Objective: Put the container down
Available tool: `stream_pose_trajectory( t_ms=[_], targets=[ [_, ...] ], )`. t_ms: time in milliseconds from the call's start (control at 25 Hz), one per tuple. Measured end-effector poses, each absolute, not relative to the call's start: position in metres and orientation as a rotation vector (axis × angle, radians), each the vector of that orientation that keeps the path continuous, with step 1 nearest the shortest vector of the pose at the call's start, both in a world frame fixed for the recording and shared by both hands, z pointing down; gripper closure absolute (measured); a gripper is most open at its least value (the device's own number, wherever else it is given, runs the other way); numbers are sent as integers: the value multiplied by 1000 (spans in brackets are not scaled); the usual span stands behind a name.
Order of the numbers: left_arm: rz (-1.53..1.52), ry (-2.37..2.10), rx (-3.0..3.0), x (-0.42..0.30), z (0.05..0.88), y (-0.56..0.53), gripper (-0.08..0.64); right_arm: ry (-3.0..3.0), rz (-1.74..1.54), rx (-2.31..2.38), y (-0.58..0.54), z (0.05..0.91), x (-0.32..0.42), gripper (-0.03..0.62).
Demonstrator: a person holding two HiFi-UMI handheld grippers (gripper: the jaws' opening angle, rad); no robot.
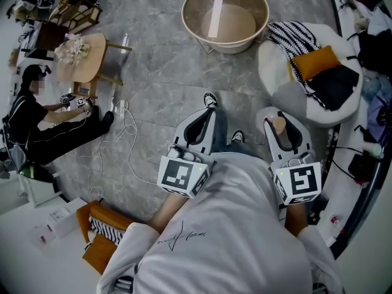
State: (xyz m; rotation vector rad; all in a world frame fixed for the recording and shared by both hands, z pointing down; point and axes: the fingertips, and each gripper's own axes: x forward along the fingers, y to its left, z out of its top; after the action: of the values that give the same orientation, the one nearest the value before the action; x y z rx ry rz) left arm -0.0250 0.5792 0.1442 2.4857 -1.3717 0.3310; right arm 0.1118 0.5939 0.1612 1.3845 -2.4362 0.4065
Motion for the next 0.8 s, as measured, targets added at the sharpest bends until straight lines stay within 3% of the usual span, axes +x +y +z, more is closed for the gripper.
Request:
stream_pose_trajectory(
  t_ms=[800],
  targets=[
    [263, -1366, 2484, -51, 141, 485, 543, -2432, 400, 1335, 506, 161, 77, 448]
  ],
)
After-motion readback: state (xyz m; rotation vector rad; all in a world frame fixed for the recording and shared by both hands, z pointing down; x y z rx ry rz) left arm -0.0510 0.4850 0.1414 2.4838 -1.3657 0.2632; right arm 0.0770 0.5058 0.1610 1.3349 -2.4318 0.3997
